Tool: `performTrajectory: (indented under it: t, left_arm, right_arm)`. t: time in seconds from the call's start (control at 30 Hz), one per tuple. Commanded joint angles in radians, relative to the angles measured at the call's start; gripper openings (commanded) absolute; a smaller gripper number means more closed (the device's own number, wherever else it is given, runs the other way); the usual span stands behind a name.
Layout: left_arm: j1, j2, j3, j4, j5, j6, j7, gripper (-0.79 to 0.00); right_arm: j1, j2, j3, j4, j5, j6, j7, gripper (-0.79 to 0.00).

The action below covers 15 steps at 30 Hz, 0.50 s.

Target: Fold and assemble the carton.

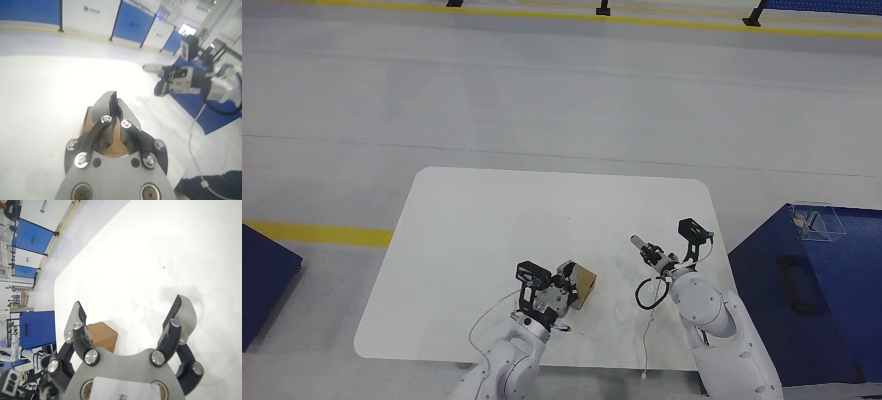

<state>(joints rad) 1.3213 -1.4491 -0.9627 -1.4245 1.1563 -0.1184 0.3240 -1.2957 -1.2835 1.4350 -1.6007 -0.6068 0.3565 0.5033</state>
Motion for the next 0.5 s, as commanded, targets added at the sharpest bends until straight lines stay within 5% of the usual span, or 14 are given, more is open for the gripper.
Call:
performTrajectory:
  t: [0.0,0.03,0.07,0.1,0.13,0.23,0.47]
  left_arm:
    - [0.05,0.008,-0.018,-0.042,0.01,-0.036,0.131,-0.785]
    - [0.069,0.011,-0.027,-0.058,0.017,-0.043,0.163,-0.785]
    - [0.069,0.011,-0.027,-0.058,0.017,-0.043,0.163,0.0]
    - [0.069,0.011,-0.027,-0.058,0.017,-0.043,0.163,0.0]
    - [0.071,0.011,-0.027,-0.059,0.017,-0.044,0.168,-0.782]
    - [0.07,0.011,-0.027,-0.058,0.017,-0.043,0.165,-0.709]
    - [0.069,0.011,-0.027,-0.058,0.017,-0.043,0.163,-0.258]
  right_arm:
    - [0.0,0.0,0.0,0.0,0.0,0.0,0.0,0.0]
    - [0.0,0.0,0.0,0.0,0.0,0.0,0.0,0.0]
    - [0.0,0.0,0.0,0.0,0.0,0.0,0.0,0.0]
    - [0.0,0.0,0.0,0.0,0.0,0.0,0.0,0.0]
    - [0.0,0.0,0.0,0.0,0.0,0.0,0.0,-0.001]
    - [0.0,0.0,0.0,0.0,0.0,0.0,0.0,0.0]
    - [0.0,0.0,0.0,0.0,0.0,0.0,0.0,0.0]
